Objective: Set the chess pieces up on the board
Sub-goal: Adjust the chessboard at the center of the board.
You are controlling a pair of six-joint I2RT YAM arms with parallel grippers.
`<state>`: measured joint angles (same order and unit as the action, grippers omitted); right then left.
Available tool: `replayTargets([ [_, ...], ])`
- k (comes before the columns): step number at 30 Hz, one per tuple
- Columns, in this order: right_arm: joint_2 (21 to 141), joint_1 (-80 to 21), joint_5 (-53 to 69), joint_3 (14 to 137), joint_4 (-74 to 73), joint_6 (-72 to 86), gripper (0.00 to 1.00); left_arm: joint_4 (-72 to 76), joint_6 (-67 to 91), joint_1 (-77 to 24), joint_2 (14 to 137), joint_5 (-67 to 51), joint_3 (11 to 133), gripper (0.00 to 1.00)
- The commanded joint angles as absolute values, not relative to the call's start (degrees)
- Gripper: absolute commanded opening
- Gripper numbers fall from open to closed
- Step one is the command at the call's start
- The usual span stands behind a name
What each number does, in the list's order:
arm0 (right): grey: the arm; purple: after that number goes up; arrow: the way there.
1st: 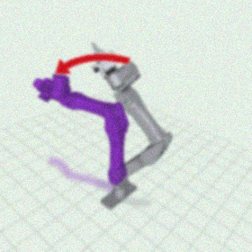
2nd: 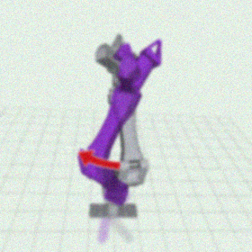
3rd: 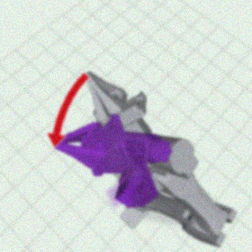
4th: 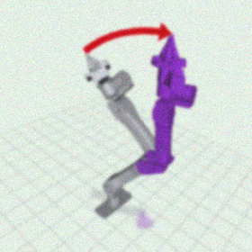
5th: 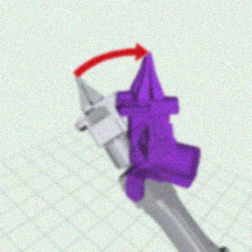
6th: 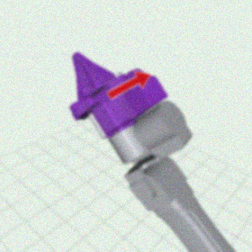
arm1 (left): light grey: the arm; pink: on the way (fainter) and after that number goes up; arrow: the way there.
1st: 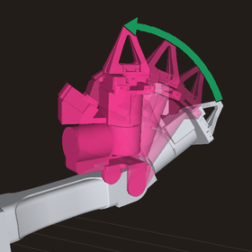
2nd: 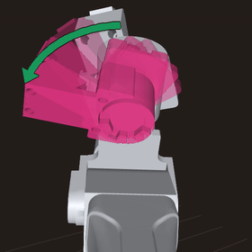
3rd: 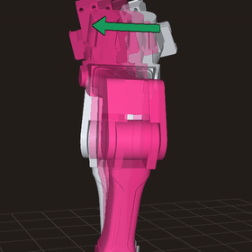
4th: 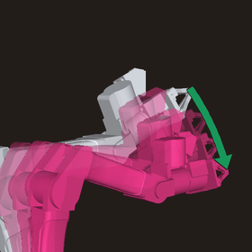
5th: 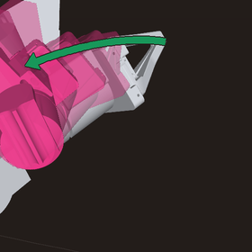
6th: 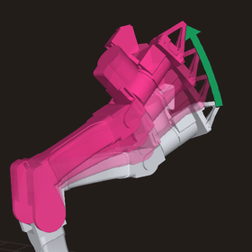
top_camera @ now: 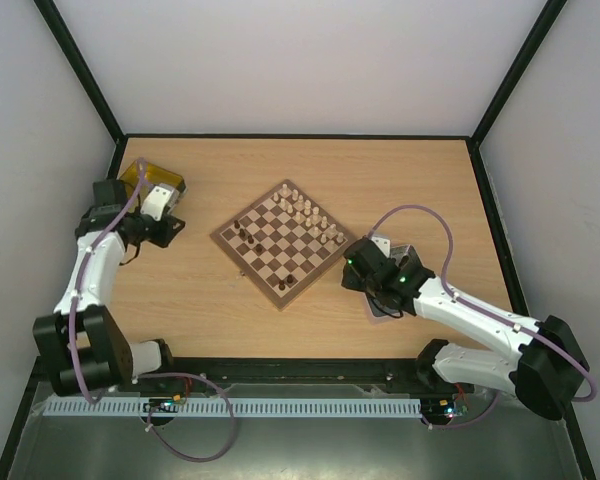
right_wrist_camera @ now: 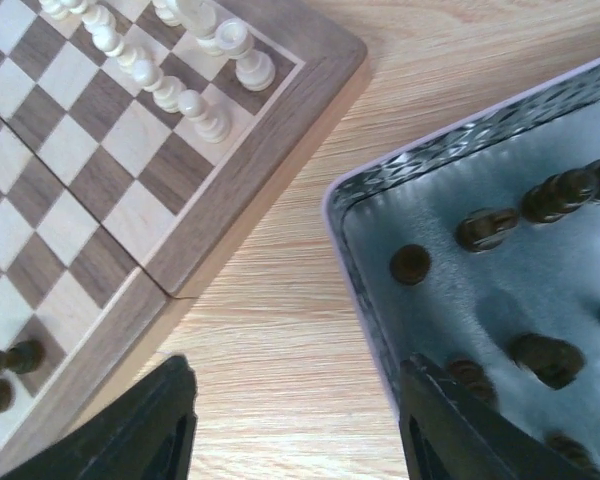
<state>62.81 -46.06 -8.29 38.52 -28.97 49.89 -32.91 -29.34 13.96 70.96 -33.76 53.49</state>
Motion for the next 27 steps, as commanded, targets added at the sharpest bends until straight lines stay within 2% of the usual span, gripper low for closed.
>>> replayTargets([
  [1,64.33,-45.74,-4.39,39.07,-24.85,48.62,0.50,-27.89,-26.50,10.35,77.19,-31.04,55.34,0.20],
  [5,69.34,-45.72,-1.80,39.13,-21.91,49.00,0.32,-25.66,-25.31,6.70,86.76,-27.93,60.03,0.17],
  [13,79.41,-45.73,-0.63,42.14,-18.94,49.19,0.13,-21.50,-21.72,5.07,103.45,-23.51,71.83,0.07],
  [16,81.19,-45.72,-0.52,42.60,-18.28,49.35,0.11,-20.78,-20.83,3.73,108.70,-19.57,76.00,0.03],
  [19,82.62,-45.71,-0.51,43.01,-17.77,49.39,0.08,-20.89,-20.54,2.04,113.32,-17.64,79.01,0.02],
  [27,86.16,-45.76,0.96,44.50,-16.72,49.36,0.07,-22.84,-20.48,-0.38,120.78,-16.83,83.75,0.02],
])
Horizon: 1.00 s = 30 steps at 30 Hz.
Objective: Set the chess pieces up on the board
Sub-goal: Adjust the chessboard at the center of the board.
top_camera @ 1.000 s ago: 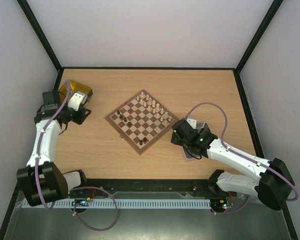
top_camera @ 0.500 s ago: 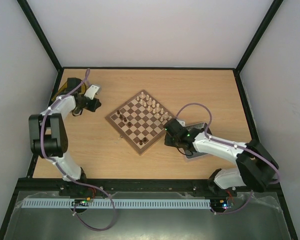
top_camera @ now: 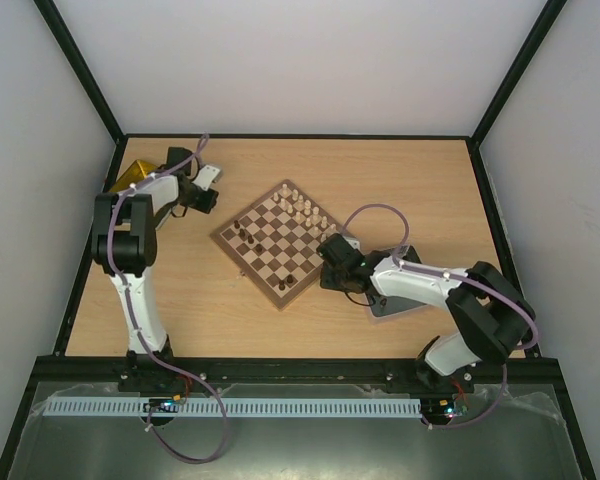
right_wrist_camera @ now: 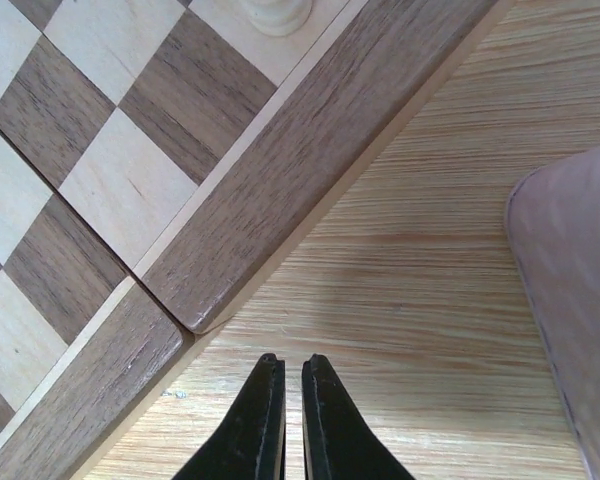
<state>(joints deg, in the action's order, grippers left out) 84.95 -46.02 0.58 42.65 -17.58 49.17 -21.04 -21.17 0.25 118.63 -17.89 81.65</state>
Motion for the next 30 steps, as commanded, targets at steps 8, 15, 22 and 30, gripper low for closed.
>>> replayTargets([
  [8,87.69,-45.75,1.36,44.95,-16.27,48.89,0.07,-23.03,-21.62,-0.59,119.38,-17.22,79.28,0.02],
  [15,91.09,-45.77,1.47,45.00,-15.00,48.52,0.06,-23.65,-23.37,-1.76,115.34,-20.06,72.33,0.03],
  [22,93.65,-45.74,1.85,44.66,-13.17,48.34,0.03,-23.62,-23.99,-2.37,111.45,-21.94,65.94,0.02],
  [30,94.80,-45.77,2.09,44.41,-11.87,47.79,0.02,-27.27,-26.73,-4.13,106.54,-25.20,60.06,0.02],
])
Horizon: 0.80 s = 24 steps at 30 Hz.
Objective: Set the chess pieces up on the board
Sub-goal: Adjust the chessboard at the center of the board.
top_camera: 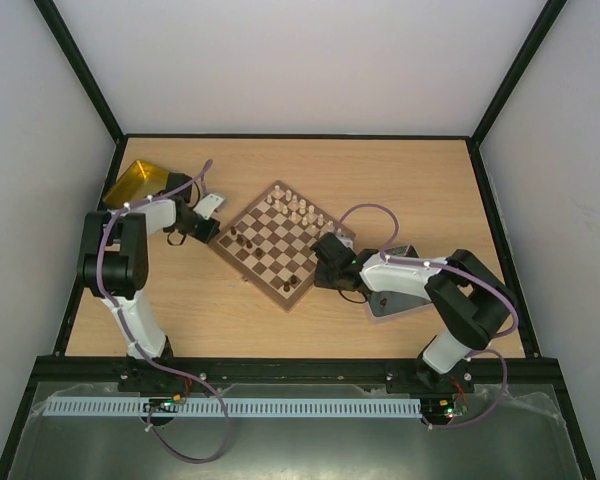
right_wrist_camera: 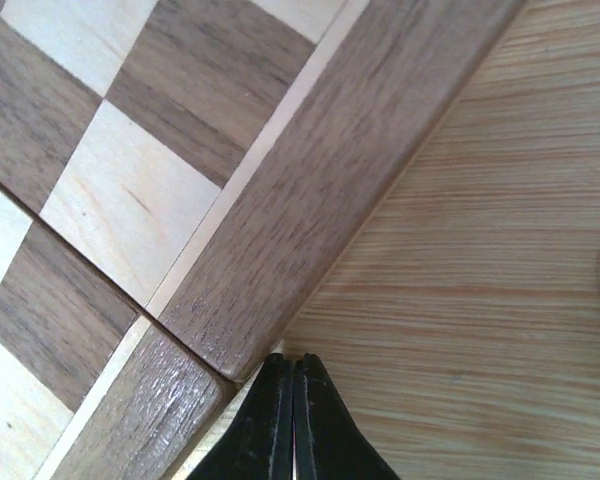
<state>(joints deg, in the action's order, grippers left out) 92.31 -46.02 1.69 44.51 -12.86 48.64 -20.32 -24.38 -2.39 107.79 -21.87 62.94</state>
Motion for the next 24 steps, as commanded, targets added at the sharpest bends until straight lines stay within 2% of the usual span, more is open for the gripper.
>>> replayTargets([
  [1,95.18,-45.78,2.11,44.39,-11.71,47.62,0.02,-27.86,-27.14,-4.33,106.23,-25.68,59.58,0.02],
  [14,96.81,-45.76,1.70,44.60,-11.10,45.85,0.02,-34.22,-33.93,-6.11,97.16,-32.51,51.33,0.02],
  [24,97.26,-45.75,2.90,44.30,-10.50,44.96,0.02,-39.23,-39.48,-7.45,94.87,-36.74,48.33,0.02],
])
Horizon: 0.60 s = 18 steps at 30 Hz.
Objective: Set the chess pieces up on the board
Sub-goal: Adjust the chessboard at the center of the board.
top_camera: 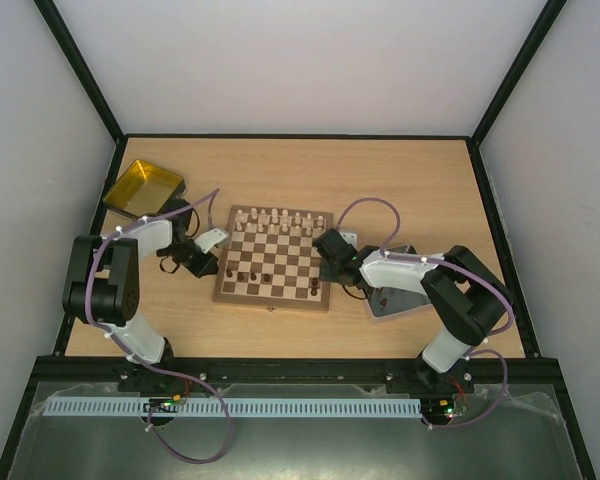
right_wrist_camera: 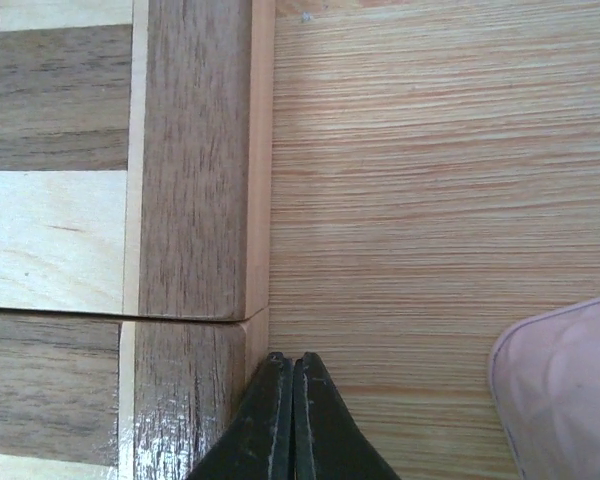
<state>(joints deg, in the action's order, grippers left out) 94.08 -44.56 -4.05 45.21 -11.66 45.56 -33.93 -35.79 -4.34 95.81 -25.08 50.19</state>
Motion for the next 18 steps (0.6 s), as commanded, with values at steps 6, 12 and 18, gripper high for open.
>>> replayTargets([
  [6,96.67,-45.71,5.04,42.38,-9.18,44.79,0.02,-42.37,-43.47,-8.21,94.04,-39.25,47.03,0.03],
  [12,95.06,-45.73,7.10,39.89,-7.85,44.52,0.02,-44.03,-45.68,-9.26,93.09,-39.35,45.95,0.02],
  [18,94.04,-45.77,7.74,39.04,-7.79,44.51,0.02,-42.88,-45.15,-9.32,93.24,-37.36,45.17,0.02],
])
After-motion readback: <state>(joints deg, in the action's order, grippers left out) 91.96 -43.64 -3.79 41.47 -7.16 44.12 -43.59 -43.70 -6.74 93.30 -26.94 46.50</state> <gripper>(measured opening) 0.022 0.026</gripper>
